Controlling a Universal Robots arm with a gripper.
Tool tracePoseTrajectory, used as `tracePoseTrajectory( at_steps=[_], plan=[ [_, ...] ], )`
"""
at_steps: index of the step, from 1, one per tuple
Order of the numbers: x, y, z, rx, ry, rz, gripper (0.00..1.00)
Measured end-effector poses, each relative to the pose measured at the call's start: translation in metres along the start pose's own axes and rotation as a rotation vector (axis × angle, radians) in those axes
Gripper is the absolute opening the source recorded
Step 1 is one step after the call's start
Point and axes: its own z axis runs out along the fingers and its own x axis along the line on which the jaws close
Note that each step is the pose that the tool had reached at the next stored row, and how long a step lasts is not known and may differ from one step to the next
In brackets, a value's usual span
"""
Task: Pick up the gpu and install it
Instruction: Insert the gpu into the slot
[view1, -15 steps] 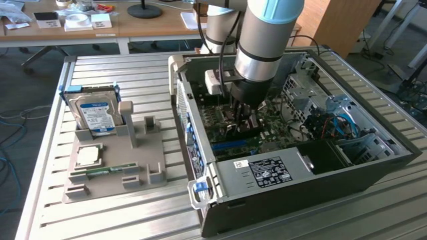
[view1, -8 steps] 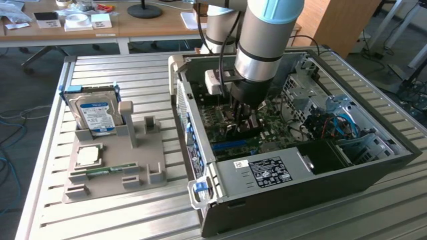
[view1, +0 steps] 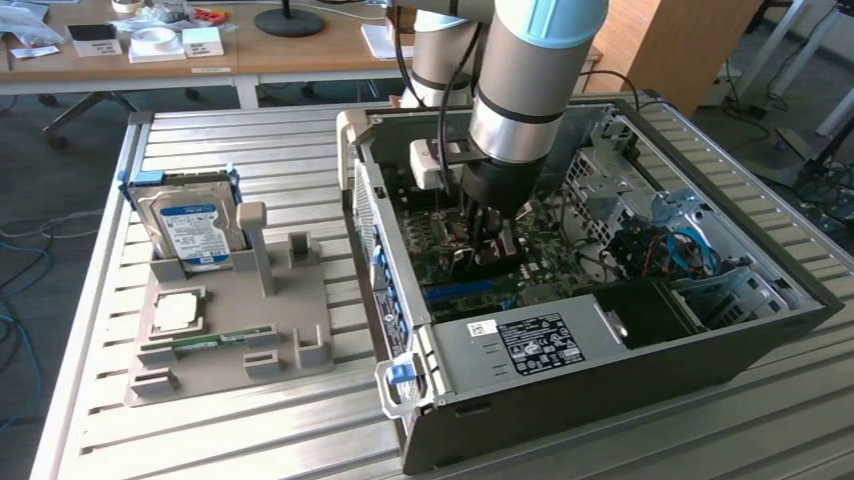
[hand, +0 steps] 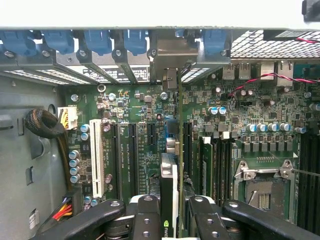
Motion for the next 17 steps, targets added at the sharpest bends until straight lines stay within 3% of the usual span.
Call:
tracePoseTrajectory(
  at_steps=[17],
  plan=[
    [0.0000, -0.0007, 0.0000, -0.0001, 0.0001, 0.000, 0.27]
  ],
)
